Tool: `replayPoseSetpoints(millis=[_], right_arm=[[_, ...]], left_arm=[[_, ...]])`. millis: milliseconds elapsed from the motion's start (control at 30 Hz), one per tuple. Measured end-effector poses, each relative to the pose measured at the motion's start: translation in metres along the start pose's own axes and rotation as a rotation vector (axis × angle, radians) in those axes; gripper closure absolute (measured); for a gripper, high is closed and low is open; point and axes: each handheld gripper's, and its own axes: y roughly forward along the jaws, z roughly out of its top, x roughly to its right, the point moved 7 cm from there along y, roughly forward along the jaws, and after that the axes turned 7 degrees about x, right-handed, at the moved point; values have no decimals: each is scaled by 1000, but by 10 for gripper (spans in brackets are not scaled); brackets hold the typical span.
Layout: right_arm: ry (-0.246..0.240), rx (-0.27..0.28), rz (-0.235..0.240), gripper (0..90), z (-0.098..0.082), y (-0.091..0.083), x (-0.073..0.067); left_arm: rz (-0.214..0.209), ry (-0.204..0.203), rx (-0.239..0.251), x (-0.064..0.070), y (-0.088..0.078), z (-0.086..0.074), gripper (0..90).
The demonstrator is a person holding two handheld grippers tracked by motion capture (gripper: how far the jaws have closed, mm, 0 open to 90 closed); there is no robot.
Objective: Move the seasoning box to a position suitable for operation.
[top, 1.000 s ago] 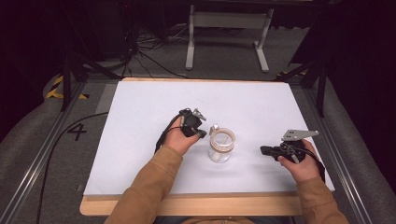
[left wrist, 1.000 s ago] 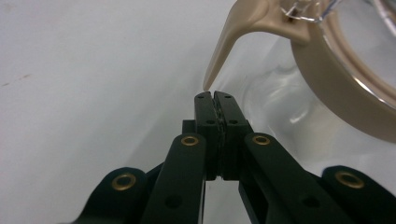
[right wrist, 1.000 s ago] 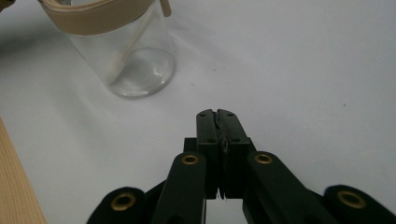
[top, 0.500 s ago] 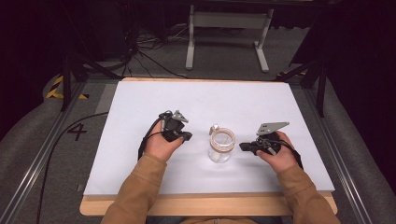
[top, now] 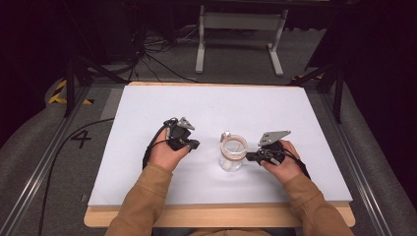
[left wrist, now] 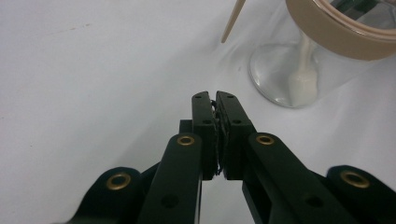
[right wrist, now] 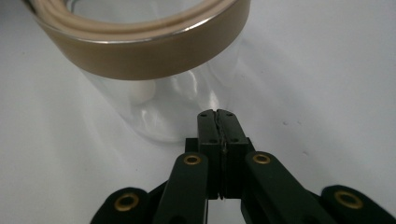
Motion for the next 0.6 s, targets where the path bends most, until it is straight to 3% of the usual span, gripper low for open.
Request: replayPoseSetpoints(millis=[600], right_arm=[[-59,-14,81,900,7,10,-30]], left_arm=[[2,-4,3,-2,-3,0,876]])
